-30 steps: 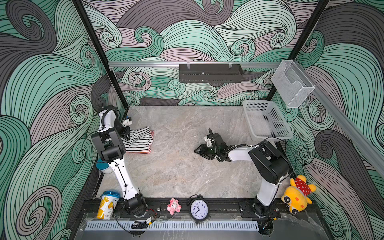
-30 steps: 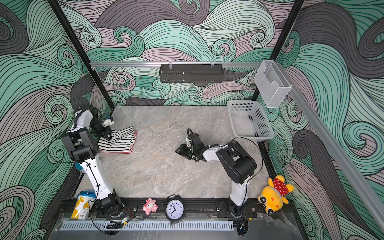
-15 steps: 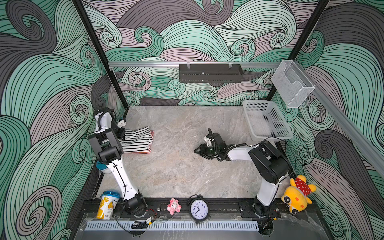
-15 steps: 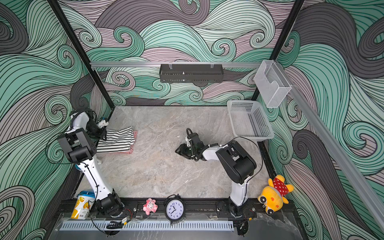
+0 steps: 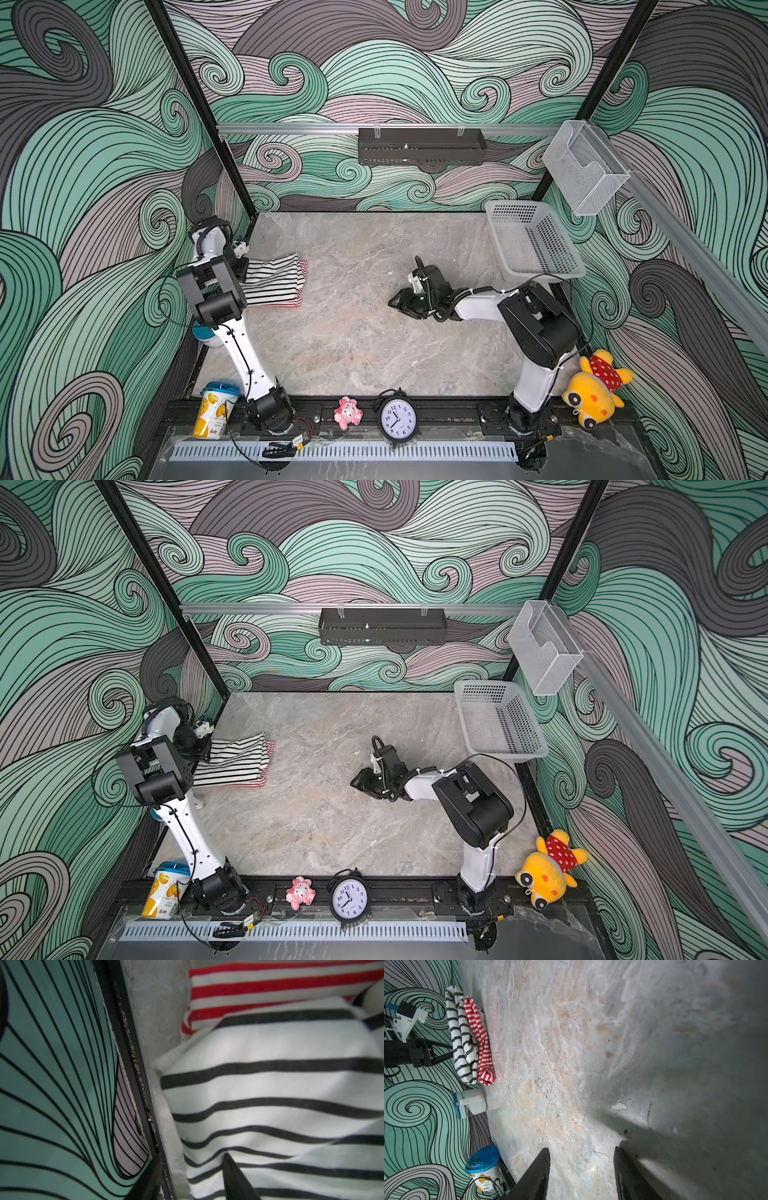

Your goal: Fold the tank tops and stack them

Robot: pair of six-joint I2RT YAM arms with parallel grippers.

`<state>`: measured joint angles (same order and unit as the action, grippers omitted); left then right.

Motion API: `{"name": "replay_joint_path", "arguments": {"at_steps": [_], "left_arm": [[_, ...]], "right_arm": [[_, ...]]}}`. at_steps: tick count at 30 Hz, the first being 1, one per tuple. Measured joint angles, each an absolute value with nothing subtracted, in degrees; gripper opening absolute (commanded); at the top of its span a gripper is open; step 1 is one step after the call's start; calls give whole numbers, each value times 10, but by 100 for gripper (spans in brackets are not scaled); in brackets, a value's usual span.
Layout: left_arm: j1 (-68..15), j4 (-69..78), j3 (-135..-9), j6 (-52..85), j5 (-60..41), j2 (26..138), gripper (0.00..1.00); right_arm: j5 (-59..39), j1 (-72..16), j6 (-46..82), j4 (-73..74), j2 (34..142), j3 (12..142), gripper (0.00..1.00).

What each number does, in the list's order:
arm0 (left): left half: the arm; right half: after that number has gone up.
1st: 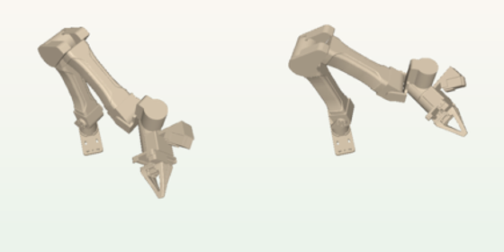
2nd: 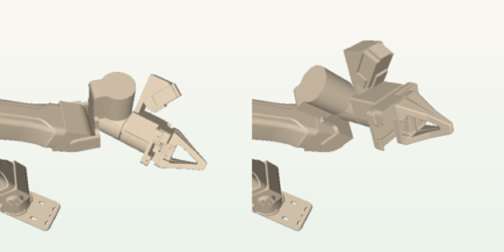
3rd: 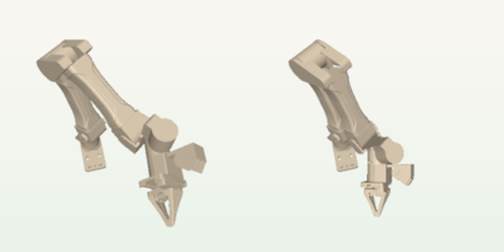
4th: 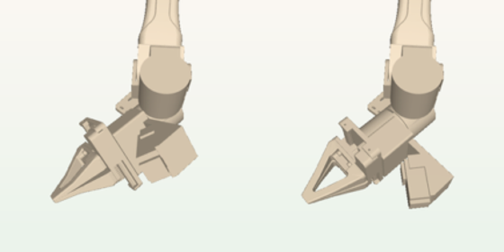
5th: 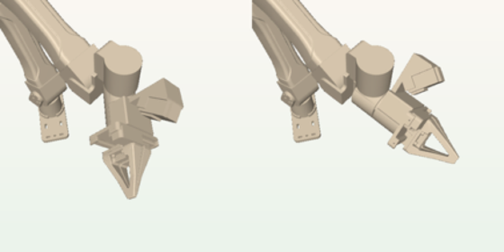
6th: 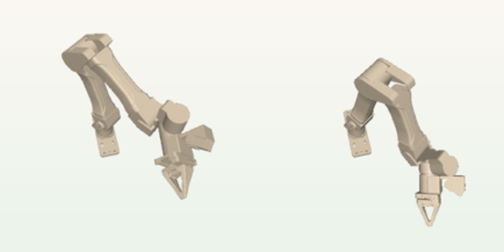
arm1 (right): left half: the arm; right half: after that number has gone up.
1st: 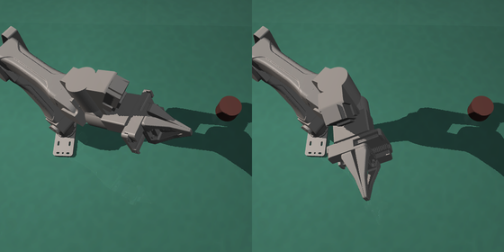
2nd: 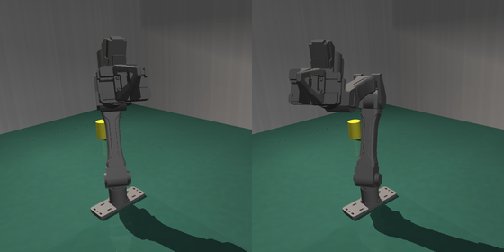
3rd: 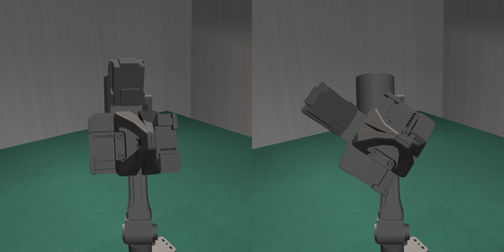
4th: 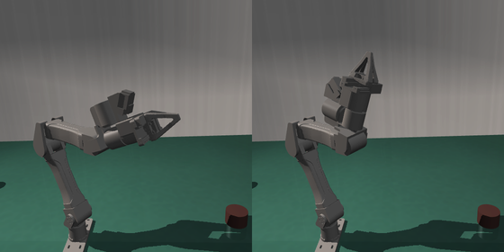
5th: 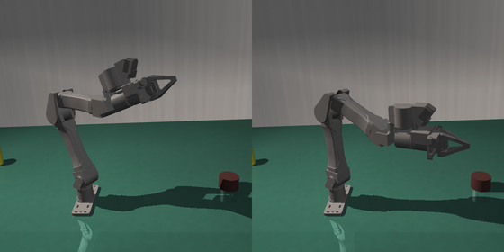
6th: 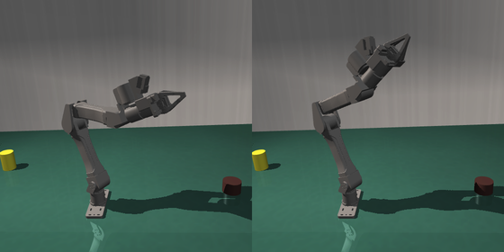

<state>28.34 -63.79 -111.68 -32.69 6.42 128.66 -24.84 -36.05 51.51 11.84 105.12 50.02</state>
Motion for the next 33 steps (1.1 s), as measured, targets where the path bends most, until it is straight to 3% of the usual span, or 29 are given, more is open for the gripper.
{"name": "replay_joint_path", "arguments": {"at_steps": [13, 17, 21, 22, 23, 24, 25, 30, 33], "left_arm": [[273, -632, -1035, -293, -33, 1079, 48], [246, -628, -981, -287, -72, 1021, 48], [195, -585, -871, -268, -117, 943, 52], [180, -566, -835, -259, -127, 917, 55], [166, -548, -803, -249, -134, 893, 64], [148, -521, -762, -236, -143, 861, 83], [131, -488, -723, -222, -150, 830, 95], [86, -307, -539, -136, -183, 707, 99], [76, -199, -453, -101, -190, 690, 99]], "right_arm": [[-245, -357, 482, 54, 1010, 509, 57], [-241, -345, 467, 24, 980, 512, 65], [-220, -328, 438, -28, 940, 522, 83], [-211, -323, 430, -45, 928, 526, 91], [-201, -318, 423, -58, 918, 529, 98], [-189, -311, 413, -77, 903, 532, 99], [-176, -301, 402, -96, 886, 533, 99], [-106, -221, 350, -184, 789, 533, 99], [-46, -161, 316, -221, 725, 524, 99]]}}
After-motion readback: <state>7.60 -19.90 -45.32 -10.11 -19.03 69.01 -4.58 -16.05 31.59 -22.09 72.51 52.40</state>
